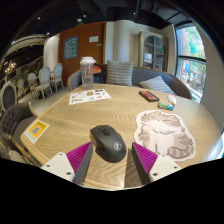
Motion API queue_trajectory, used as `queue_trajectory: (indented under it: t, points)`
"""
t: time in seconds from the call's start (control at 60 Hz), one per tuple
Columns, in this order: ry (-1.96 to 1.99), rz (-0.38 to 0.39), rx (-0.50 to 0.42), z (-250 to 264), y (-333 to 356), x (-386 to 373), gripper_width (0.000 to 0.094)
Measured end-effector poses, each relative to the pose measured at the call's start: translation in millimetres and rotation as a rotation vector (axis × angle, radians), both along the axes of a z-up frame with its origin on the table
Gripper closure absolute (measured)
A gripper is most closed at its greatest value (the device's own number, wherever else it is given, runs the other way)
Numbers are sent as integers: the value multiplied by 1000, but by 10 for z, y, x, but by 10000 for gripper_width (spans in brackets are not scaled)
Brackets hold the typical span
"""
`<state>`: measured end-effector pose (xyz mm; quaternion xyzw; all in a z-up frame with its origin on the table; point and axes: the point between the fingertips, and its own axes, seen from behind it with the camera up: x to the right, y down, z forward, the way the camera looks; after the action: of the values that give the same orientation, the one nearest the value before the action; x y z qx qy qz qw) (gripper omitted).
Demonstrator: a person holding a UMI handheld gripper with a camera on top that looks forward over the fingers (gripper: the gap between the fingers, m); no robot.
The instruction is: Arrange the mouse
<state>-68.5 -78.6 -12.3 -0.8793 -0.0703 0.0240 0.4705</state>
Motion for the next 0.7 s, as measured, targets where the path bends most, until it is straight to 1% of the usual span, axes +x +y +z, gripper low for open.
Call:
queue_trajectory:
  t: [0.083,0.167,0.2,0.267,0.367,0.483,0.5,0.517,0.567,0.617,0.7]
  points:
    - [4,27,-24,-52,217,-58,158]
    - [8,13,-48,-63,426,-60,243]
    - [15,7,-55,-71,500,-56,314]
    - [12,-17,-55,-70,618,-42,360]
    - [-34,14,-40,-70,662,-102,443]
    - [-47,49,-14,-30,678,-152,472]
    - [-41,51,-1,-2,673,-161,506]
    - [-36,51,33,76,711,-165,516]
    - [-21,47,18,131,659,-161,516]
    - [10,71,32,261,641,-186,516]
    - [9,25,73,494,692,77,515]
